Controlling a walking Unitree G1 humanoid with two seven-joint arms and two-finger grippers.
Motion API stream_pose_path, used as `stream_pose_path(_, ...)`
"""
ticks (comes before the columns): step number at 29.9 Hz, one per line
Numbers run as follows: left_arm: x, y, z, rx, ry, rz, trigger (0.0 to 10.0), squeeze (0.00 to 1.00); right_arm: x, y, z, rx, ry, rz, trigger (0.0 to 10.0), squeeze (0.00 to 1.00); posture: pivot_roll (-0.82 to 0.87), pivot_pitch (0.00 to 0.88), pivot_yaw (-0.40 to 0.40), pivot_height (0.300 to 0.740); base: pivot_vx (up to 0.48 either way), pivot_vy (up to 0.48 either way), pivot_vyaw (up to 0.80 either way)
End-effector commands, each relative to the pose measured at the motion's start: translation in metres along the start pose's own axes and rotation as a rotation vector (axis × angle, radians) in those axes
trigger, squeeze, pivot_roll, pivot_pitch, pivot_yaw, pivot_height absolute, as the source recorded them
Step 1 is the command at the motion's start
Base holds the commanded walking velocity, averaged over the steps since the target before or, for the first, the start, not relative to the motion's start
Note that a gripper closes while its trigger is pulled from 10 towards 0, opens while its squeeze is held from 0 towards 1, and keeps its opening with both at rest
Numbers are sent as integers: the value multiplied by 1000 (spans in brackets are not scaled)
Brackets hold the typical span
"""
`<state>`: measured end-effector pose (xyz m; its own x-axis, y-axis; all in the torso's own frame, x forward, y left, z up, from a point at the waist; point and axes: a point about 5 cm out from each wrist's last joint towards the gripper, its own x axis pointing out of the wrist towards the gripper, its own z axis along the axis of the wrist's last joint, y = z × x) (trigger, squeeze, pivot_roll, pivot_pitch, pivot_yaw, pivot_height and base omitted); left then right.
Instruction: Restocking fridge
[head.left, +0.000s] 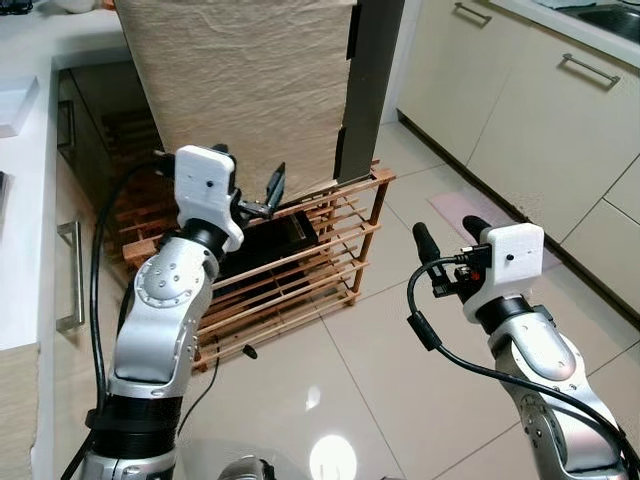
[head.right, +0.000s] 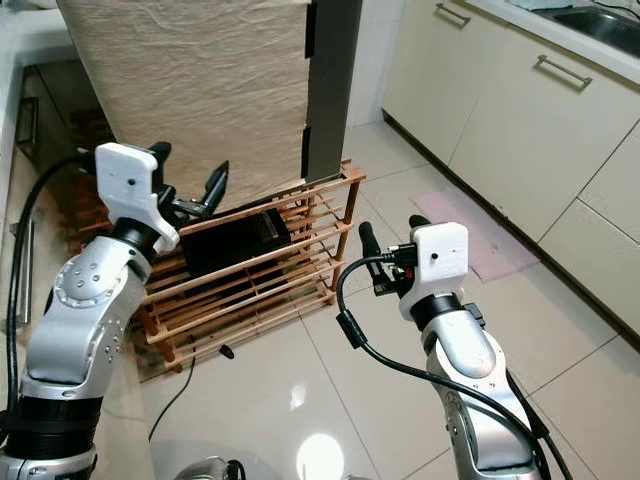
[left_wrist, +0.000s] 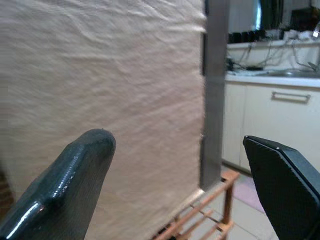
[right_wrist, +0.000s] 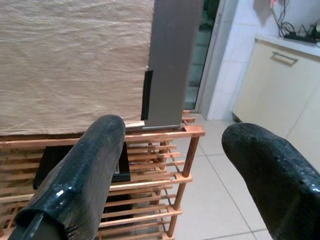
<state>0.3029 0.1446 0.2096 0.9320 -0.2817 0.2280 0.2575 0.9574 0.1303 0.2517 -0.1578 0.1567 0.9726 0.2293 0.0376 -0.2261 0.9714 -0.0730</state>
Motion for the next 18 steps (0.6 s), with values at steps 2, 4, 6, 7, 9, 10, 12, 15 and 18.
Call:
stream_pose_path(2, 1, 5, 7, 15, -30, 7, 10000, 0, 0, 2, 6, -17, -17, 31, 10000, 0, -14, 34, -16, 740, 396, 0, 800)
stream_pose_path(4, 0, 5, 6, 18, -28, 8, 10000, 0, 0, 2, 6, -11, -19, 33, 10000, 0, -14, 31, -15, 740, 394, 0, 644)
stream_pose_path(6, 0, 6, 7, 17, -30, 8, 10000, 0, -1, 2, 4, 7, -14, 24, 10000, 0, -12, 28, -15, 740, 394, 0, 244)
stream_pose_path(7, 0, 6, 7, 17, -30, 8, 10000, 0, -2, 1, 3, 7, -7, 20, 10000, 0, -11, 26, -15, 740, 398, 0, 0)
stream_pose_path(9, 0, 7, 8, 19, -31, 9, 10000, 0, -4, 1, 2, -1, 3, 30, 10000, 0, -9, 23, -14, 740, 386, 0, 0)
stream_pose_path(10, 0, 8, 8, 22, -31, 9, 10000, 0, -6, 1, 0, -13, 13, 41, 10000, 0, -8, 21, -14, 740, 375, 0, 0)
stream_pose_path(12, 0, 8, 8, 25, -32, 7, 10000, 0, -7, 1, -2, -16, 17, 43, 10000, 0, -8, 20, -13, 740, 371, 0, 0)
stream_pose_path(15, 0, 9, 8, 18, -31, 6, 10000, 0, -10, 1, -3, -14, 27, 47, 10000, 0, -7, 18, -13, 740, 364, 0, 0)
stream_pose_path(18, 1, 9, 9, 21, -31, -2, 10000, 0, -16, 2, -7, -20, 43, 62, 10000, 0, -9, 15, -9, 740, 351, 0, 0)
